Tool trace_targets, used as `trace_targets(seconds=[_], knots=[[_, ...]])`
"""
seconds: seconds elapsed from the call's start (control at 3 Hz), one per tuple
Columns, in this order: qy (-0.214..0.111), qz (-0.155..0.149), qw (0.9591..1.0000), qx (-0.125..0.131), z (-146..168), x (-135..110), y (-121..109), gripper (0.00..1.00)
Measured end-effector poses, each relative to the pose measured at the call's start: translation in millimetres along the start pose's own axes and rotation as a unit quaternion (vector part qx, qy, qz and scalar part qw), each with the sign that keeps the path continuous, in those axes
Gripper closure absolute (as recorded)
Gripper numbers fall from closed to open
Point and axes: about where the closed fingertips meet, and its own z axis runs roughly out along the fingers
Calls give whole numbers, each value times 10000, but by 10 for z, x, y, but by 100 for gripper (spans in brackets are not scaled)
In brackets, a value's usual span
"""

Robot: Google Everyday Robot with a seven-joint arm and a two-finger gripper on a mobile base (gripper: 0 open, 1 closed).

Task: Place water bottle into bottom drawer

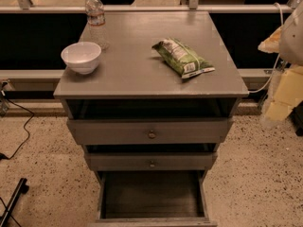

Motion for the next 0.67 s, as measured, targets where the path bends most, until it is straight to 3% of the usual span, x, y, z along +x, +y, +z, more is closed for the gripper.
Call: trace_targets(seconds=[0.33, 0.67], knots=[[-1, -1, 10000, 0, 0, -1, 0, 0], [-367, -395, 9982, 275, -16, -457, -292, 0]])
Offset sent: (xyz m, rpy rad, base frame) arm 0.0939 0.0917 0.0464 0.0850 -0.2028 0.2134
